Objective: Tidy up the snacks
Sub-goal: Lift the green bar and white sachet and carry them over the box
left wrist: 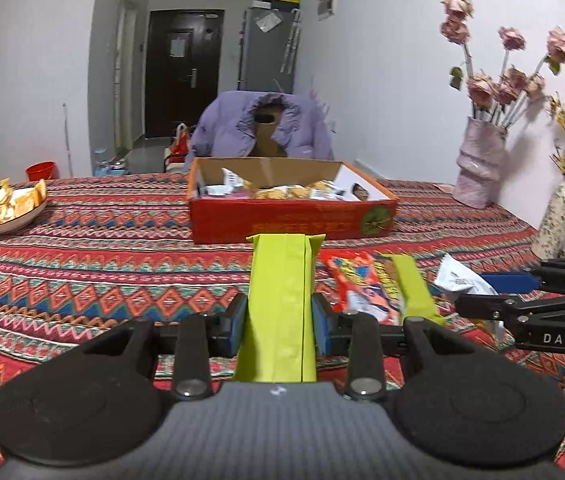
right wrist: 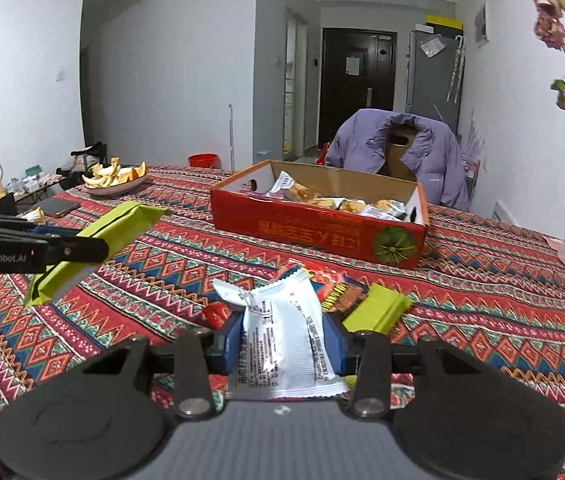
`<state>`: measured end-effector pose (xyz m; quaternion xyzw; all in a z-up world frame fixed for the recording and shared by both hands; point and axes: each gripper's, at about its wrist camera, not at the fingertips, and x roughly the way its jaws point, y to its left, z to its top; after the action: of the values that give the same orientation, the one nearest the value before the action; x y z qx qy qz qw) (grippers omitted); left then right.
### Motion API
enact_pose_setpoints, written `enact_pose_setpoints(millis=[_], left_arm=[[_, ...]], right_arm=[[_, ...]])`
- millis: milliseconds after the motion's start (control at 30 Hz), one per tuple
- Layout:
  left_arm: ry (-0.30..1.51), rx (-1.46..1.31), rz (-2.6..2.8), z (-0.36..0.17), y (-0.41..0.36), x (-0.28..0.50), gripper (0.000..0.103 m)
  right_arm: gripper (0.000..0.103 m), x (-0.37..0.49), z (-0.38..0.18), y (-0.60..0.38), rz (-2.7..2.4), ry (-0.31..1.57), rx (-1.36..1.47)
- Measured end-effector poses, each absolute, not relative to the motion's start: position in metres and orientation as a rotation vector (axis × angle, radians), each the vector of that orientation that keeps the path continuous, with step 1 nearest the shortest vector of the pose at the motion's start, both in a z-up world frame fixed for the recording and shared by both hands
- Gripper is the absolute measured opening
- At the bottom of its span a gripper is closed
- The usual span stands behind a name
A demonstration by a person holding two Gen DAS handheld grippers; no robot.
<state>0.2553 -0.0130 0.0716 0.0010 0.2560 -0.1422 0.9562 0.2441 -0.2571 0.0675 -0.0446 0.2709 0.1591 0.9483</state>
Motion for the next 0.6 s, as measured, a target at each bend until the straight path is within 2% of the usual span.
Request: enact_pose_setpoints(millis=[433, 600], left_arm=[[0.544, 0.003, -0.289, 0.076, -0.026, 0.271, 0.034], [0.512, 0.036, -0.331, 0.095, -0.033, 0.298, 0.034]], right_arm=[[0.042, 0.252, 0.066, -0.270, 0.350, 0.533, -0.058], [0.042, 0.278, 0.075, -0.279, 0.351, 0.500, -0.041]])
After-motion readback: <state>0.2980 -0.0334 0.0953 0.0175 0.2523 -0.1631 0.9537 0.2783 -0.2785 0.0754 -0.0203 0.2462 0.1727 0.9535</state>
